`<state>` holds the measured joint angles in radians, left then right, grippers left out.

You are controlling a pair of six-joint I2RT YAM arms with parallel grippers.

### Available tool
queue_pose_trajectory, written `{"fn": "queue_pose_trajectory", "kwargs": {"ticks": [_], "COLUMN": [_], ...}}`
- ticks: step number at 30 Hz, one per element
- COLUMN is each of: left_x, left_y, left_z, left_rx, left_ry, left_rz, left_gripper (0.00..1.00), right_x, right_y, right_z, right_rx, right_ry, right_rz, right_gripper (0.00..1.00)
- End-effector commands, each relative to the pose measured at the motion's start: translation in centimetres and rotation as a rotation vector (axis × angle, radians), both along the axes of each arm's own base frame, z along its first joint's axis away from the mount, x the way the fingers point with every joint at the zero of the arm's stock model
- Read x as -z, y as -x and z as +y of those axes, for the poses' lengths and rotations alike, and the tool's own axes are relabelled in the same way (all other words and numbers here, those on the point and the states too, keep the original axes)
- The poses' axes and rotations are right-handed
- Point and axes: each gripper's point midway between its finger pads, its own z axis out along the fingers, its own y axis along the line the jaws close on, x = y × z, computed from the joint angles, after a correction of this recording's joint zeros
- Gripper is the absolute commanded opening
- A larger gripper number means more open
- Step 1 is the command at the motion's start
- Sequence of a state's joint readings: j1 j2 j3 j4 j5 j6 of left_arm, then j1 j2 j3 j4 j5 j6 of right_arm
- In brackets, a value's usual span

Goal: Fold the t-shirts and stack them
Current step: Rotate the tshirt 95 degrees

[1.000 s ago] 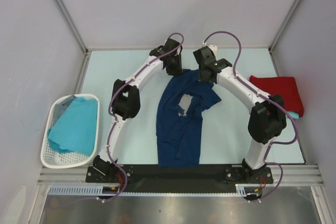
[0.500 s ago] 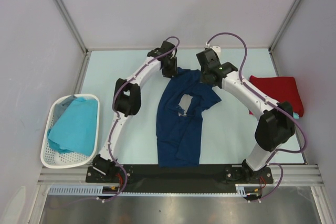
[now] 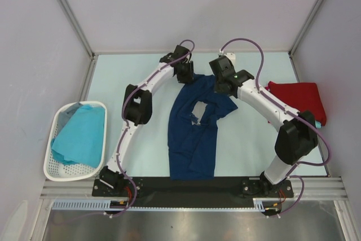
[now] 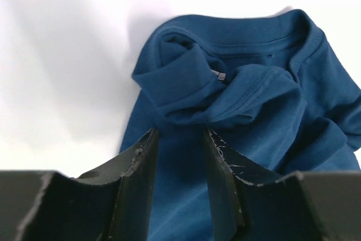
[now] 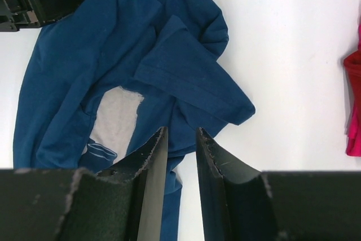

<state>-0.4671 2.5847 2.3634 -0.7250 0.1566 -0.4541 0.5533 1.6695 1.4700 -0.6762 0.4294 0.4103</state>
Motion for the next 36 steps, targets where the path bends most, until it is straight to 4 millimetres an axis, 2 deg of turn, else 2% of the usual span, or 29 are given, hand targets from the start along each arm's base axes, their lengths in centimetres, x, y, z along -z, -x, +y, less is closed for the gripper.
{"fn": "queue_pose_trajectory", "kwargs": {"ticks": [1, 3, 5, 13, 16, 17, 20, 22, 29, 36], "left_x": [-4.7, -3.9, -4.2, -0.9, 0.3, 0.6, 1.2, 1.4, 2.4, 2.8], "left_y": [-0.2, 0.4, 0.8, 2.9, 3.5, 3.6, 3.4, 3.3, 1.1, -0.1], "left_z": [-1.7, -1.9, -2.1, -3.4, -3.4, -3.3, -2.3, -1.8, 2.5, 6.4], "left_rx": [0.029, 0.034, 0.045, 0.098, 0.105, 0.104, 0.082, 0.073, -0.034, -0.125], "left_ry": [0.081, 0.067, 0.057, 0.039, 0.023, 0.017, -0.023, -0.038, -0.082, -0.143], "left_rz": [-0.073, -0.055, -0.067, 0.005, 0.025, 0.029, 0.029, 0.031, 0.051, 0.058], "left_gripper": [0.43, 0.44, 0.43, 0.41, 0.27, 0.19, 0.04, 0.00, 0.00, 0.00], "right_x": [-2.2, -2.1, -1.7, -1.3, -1.1, -1.1, -0.9, -0.6, 0.6, 1.5], "right_y": [0.1, 0.3, 0.3, 0.5, 0.6, 0.5, 0.7, 0.8, 1.0, 1.1], "right_z": [-0.4, -0.3, -0.4, -0.8, -1.0, -1.0, -1.2, -1.3, -1.3, -1.2], "right_rx": [0.019, 0.018, 0.019, 0.025, 0.031, 0.030, 0.037, 0.039, 0.049, 0.049], "right_ry": [-0.019, -0.019, -0.016, 0.005, 0.009, 0.012, 0.021, 0.024, 0.029, 0.035], "right_rz": [-0.064, -0.061, -0.052, -0.044, -0.040, -0.038, -0.031, -0.023, 0.004, 0.021], "right_gripper": [0.32, 0.32, 0.32, 0.32, 0.32, 0.32, 0.31, 0.31, 0.29, 0.28]}}
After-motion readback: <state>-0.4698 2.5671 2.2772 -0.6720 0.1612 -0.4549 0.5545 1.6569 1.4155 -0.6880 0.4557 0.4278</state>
